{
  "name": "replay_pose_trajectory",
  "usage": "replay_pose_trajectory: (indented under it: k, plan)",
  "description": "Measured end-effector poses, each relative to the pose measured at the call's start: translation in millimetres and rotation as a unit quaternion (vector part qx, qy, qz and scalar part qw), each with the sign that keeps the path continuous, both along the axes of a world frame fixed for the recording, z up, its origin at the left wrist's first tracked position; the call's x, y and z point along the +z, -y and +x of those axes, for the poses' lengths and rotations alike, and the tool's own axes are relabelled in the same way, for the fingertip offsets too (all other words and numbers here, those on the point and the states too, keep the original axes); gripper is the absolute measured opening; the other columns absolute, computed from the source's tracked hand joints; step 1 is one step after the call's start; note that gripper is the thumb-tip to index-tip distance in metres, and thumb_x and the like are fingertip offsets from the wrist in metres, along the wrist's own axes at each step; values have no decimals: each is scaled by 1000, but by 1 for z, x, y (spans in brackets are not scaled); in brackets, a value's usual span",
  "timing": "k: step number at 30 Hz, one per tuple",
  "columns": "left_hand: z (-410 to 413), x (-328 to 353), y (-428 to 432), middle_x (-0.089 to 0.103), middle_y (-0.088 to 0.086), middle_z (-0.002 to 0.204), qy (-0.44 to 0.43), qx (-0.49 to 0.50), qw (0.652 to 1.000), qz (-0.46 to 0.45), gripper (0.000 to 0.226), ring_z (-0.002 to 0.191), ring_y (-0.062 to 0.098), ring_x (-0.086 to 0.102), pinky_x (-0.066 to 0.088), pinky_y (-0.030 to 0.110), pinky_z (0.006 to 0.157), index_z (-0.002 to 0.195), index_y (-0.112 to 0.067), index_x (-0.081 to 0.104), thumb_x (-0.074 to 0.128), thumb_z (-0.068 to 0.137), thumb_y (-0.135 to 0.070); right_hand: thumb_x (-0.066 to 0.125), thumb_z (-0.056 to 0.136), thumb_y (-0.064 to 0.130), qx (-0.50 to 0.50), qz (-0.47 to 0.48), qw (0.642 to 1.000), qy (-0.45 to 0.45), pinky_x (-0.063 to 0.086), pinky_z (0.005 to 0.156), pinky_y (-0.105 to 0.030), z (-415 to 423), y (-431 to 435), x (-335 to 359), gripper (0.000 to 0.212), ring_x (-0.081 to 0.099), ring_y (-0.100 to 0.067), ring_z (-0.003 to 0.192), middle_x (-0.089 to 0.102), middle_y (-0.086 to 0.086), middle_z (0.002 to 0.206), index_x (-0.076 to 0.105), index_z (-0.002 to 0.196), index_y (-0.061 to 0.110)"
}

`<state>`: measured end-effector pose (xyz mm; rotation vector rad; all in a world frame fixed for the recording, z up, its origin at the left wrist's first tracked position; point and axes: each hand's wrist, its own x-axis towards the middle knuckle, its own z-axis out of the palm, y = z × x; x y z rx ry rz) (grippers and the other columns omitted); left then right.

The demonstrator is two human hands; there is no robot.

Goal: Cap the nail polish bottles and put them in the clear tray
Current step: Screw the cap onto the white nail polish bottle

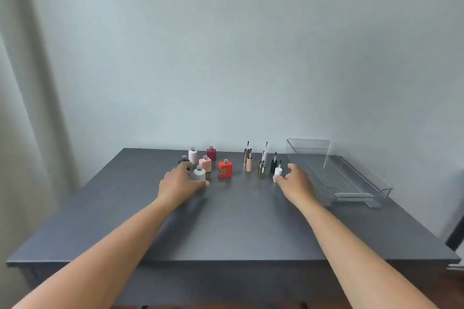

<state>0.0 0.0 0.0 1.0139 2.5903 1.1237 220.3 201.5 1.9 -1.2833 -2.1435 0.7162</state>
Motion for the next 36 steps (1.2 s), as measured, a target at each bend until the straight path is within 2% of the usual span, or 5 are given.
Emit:
replay_pose_trajectory:
  k: [14,19,23,30,36]
  plan:
    - [-8,-17,-12,71,-7,106,-54,33,998,20,49,115,22,54,32,33,87,118,-29,62,80,76,-44,60,90,36,-26,33,999,-6,41,69,-31,-16,-9,-5,29,62,-29,94,68,-4,106,62,112,17]
    - [2,-11,-10,68,-20,92,41,-9,993,108,35,94,8,67,50,31,81,93,-34,55,83,72,-37,67,83,41,-40,18,987,-158,44,66,-33,-9,9,12,21,65,-21,84,71,6,86,57,90,24]
    - [15,-3,-16,73,-13,94,85,-76,977,179,35,87,2,69,52,24,79,95,-37,59,86,71,-35,67,88,31,75,-17,942,-325,48,52,-30,-17,39,25,8,71,-11,63,72,12,71,64,80,32]
    - [25,13,-27,73,-18,86,56,-97,975,194,28,72,-9,62,42,11,66,96,-38,65,83,73,-37,54,94,9,191,-36,936,-294,45,57,-24,-50,56,37,30,60,-8,64,66,0,83,60,102,38]
    - [21,0,-17,70,-20,83,22,-86,976,197,32,76,-6,63,43,4,65,81,-54,63,85,72,-32,67,88,11,169,-50,944,-279,46,57,-26,-53,53,9,19,64,-4,60,70,3,78,66,90,30]
